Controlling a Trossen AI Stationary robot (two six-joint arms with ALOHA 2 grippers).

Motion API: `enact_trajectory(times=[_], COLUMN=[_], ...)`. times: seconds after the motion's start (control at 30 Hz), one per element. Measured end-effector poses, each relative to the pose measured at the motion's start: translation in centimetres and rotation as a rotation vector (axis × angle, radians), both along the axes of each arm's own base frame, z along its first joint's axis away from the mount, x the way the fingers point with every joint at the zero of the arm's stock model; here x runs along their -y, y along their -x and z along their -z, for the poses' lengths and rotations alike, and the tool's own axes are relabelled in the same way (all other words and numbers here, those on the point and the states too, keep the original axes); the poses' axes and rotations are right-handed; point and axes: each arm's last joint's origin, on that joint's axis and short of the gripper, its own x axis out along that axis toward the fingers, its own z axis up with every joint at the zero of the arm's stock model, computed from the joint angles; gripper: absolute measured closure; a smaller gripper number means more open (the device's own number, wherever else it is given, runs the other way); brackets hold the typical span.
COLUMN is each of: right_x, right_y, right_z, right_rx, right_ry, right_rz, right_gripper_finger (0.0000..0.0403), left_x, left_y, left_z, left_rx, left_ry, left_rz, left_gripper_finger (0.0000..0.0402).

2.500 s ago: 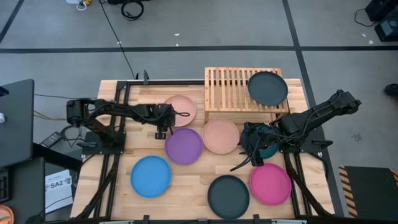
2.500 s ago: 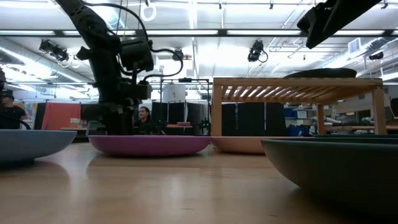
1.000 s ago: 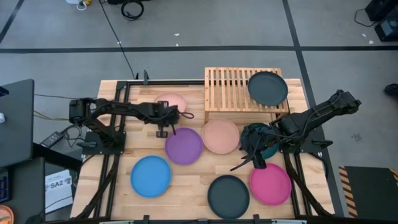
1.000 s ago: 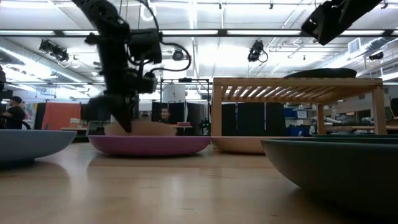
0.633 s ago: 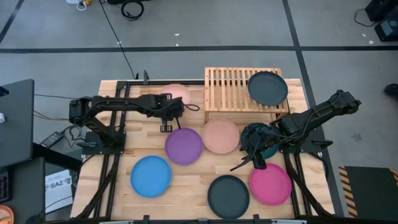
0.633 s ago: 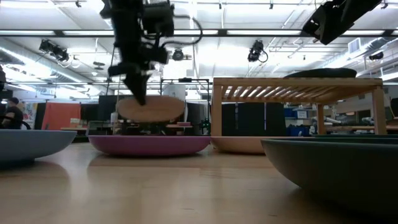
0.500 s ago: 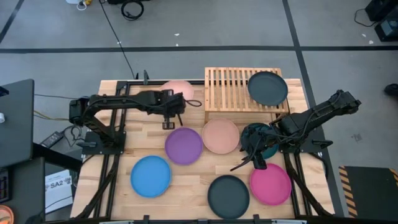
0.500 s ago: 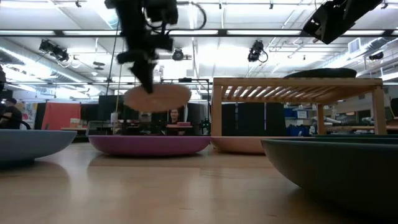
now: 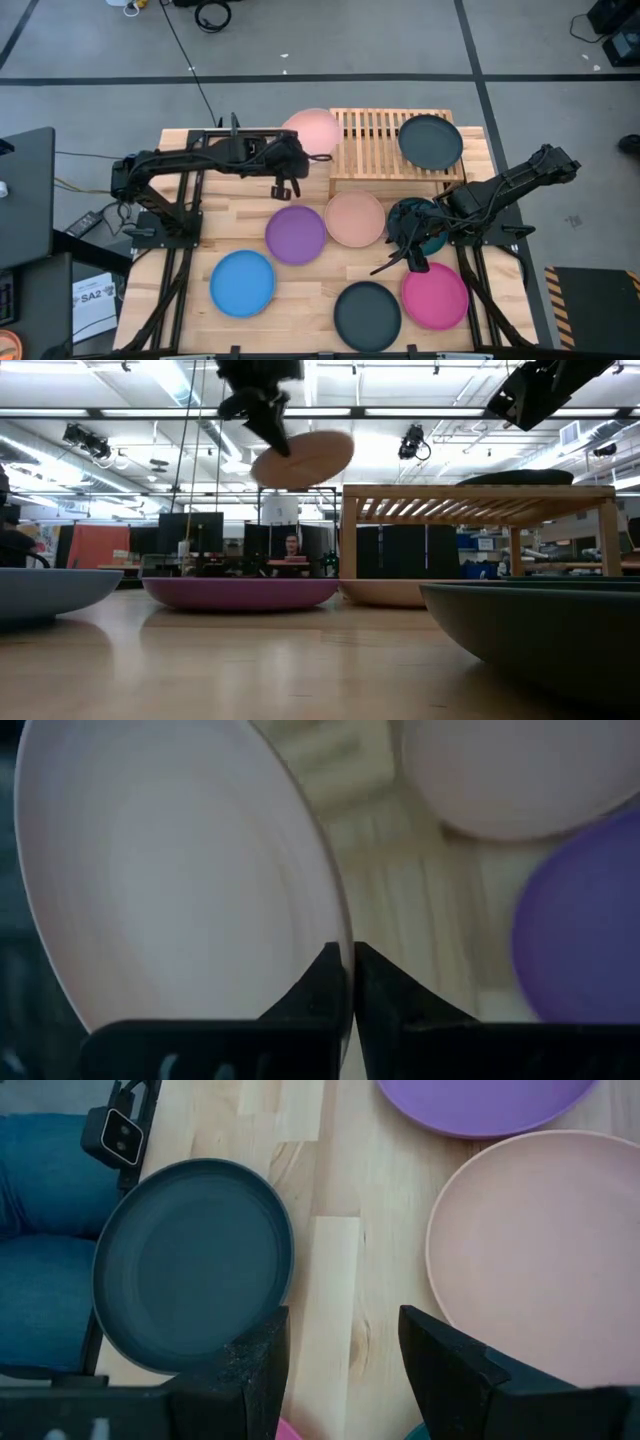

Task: Place and stack plates onto a shelf
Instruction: Put the left light orange plate on the shelf

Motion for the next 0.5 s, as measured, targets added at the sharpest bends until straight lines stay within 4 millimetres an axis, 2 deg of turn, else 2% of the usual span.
enact_trajectory(times=[0.27,0.5], right_x=[0.0,0.0], right_y=[0.0,0.0], right_z=[0.0,0.0], right_rx=[0.001,0.002], right_ry=[0.002,0.003], right_rz=[-0.004,-0.006], right_gripper_finger=[0.0210,0.0210], left_x=[1.3,1.1], left_y=[-1.3,-2.3], left_z=[-1.0,-1.3], left_rx=[0.026,0.057], left_ry=[-0.200,-0.301], left_rz=[0.247,0.315], left_gripper_finger=[0.0385,0.0382])
